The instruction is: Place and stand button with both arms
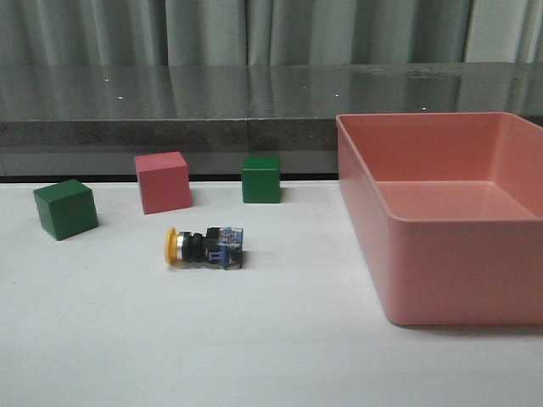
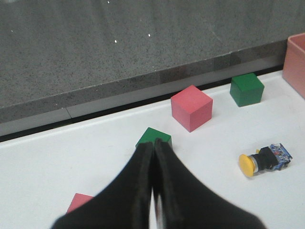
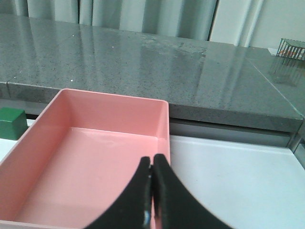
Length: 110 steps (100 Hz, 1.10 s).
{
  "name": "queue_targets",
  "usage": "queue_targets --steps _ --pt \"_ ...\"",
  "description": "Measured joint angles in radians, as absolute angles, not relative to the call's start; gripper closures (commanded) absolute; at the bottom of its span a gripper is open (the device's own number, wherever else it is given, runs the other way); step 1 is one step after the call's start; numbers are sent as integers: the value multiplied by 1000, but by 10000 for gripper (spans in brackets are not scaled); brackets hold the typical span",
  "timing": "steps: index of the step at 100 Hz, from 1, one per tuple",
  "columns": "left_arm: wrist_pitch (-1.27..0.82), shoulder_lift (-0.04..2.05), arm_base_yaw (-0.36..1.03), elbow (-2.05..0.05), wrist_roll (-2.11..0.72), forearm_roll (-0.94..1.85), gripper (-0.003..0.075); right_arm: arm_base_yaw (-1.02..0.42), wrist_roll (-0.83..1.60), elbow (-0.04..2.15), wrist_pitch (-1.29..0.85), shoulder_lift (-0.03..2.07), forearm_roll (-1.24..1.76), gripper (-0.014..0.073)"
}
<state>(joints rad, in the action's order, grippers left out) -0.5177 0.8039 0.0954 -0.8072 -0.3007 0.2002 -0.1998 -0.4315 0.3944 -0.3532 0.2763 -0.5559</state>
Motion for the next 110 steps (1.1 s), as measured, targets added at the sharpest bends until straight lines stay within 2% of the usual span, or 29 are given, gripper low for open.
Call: queue_targets --steps 13,22,32,39,40,41,44,47,51,85,99,110 --pt "-536 956 95 -884 -325 200 726 -200 -431 394 -353 276 -556 655" --pt "-536 1026 97 -909 -337 200 645 -200 -431 394 -353 276 -556 655" --pt "-536 1074 117 -917 -369 200 450 -200 -431 394 -353 276 -556 655" --pt "-536 1092 136 -917 -402 200 256 -200 -431 394 -353 276 -556 655" --pt "-536 1095 140 -917 -405 200 202 -200 -431 394 -353 276 -556 655" --pt "-536 1098 140 -917 -410 200 202 -200 -431 394 -353 276 -556 655" --pt "-536 1103 147 -917 -417 200 128 -200 -431 394 -353 276 -556 655" --pt "-536 1108 157 -917 -423 200 85 -200 -431 394 -353 276 -556 655" --pt "-536 1113 163 -917 -428 200 51 -200 -431 394 -353 276 -556 655" --pt "-473 1234 181 -920 -484 346 48 -200 -431 394 -353 276 -556 655" --pt "-452 1343 181 -934 -639 432 48 -200 -431 394 -353 276 -556 655" --pt "-459 1428 181 -961 -869 573 48 -200 -431 394 -353 276 -556 655"
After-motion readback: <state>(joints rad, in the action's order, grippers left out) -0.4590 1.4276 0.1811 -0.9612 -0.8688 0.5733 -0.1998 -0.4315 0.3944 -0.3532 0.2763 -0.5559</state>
